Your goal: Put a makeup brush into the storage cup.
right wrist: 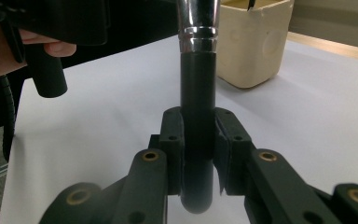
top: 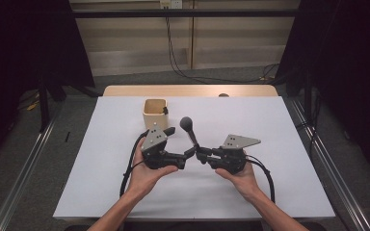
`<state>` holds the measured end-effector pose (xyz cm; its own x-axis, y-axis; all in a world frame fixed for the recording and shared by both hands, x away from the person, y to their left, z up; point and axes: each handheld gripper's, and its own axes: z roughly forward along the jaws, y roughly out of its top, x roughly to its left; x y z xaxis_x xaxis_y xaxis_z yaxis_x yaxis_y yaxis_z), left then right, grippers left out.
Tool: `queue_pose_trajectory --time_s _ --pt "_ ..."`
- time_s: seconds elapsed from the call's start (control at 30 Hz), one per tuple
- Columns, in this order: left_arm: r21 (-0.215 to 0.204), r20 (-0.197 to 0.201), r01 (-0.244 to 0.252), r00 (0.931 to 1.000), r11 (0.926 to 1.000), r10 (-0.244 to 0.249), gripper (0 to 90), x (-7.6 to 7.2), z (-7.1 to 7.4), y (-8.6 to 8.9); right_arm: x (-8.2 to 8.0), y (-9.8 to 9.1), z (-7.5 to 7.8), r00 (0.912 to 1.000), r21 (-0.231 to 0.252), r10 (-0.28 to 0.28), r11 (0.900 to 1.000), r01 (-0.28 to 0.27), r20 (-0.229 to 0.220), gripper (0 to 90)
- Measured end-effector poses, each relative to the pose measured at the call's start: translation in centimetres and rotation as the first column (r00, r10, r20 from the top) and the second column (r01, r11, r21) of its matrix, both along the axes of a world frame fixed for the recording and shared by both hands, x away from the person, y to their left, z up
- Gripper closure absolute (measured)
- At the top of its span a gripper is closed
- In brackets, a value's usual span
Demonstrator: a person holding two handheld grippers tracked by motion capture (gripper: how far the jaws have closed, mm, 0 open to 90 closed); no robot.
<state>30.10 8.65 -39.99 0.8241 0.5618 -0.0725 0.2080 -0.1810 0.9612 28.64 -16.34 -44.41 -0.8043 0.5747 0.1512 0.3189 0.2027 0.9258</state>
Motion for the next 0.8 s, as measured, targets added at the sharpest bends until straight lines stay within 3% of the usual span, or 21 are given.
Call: queue_pose_trajectory --time_s 0.3,0.57,0.8 --pt "-0.036 -0.021 -0.034 0.9992 0.9988 0.033 14.6 0.8 -0.5 -1.2 0.0 -0.1 0.0 1.0000 0.014 0.000 0.9999 0.000 0.001 75.5" --pt "-0.055 -0.029 0.004 0.9996 0.9985 -0.006 34.8 1.3 -0.6 -2.0 0.0 -0.2 -0.1 1.0000 0.016 -0.004 0.9999 0.003 0.002 75.5" --pt "-0.063 -0.079 0.043 0.9957 0.9971 -0.048 50.6 1.7 -1.1 -2.1 0.0 -0.2 -0.1 1.0000 0.024 -0.008 0.9997 0.008 0.003 75.5"
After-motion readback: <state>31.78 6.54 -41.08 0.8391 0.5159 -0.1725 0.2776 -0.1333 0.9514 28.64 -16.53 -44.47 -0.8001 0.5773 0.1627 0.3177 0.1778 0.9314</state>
